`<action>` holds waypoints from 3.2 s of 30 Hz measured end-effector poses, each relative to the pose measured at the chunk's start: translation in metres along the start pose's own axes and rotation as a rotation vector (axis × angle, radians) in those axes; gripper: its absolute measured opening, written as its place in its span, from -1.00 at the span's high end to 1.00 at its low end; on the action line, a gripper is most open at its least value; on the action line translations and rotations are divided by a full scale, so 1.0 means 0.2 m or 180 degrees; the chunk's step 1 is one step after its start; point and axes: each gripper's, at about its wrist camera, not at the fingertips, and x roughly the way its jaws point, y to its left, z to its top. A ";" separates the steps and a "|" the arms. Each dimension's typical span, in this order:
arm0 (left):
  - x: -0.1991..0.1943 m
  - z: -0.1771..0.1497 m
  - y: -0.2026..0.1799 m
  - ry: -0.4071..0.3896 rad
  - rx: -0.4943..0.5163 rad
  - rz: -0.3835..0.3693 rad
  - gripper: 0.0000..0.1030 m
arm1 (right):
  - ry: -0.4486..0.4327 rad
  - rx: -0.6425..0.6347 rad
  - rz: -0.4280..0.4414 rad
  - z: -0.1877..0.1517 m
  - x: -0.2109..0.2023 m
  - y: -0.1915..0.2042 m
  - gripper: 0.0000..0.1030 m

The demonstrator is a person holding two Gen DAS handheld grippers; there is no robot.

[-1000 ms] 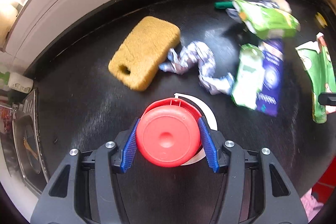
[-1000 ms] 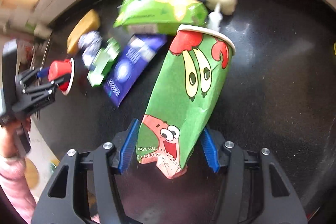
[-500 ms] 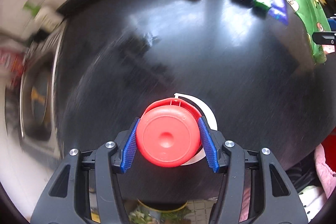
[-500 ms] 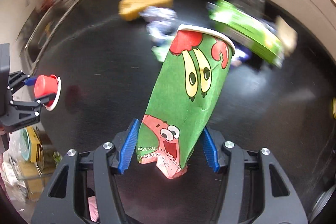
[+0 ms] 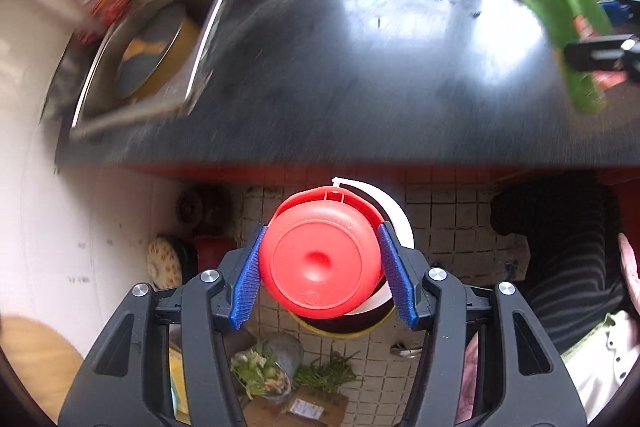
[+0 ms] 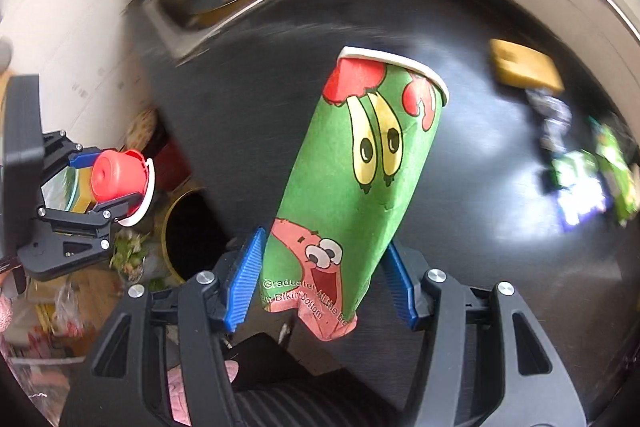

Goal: Collect trash
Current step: 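Carry the red lid and green cartoon cup down over the trash bin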

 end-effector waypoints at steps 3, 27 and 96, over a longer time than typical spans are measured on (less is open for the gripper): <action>0.05 -0.18 0.07 0.0056 -0.0127 -0.0026 -0.05 | 0.0064 -0.0168 0.0101 -0.03 0.10 0.23 -0.09; 1.14 -0.88 0.18 0.0489 -0.1092 -0.0654 -0.05 | 0.1042 -0.0334 0.0425 -0.38 1.36 0.89 -0.09; 1.42 -0.98 0.32 0.0540 -0.1601 -0.0785 -0.06 | 0.1195 -0.0520 0.0213 -0.44 1.65 0.98 -0.10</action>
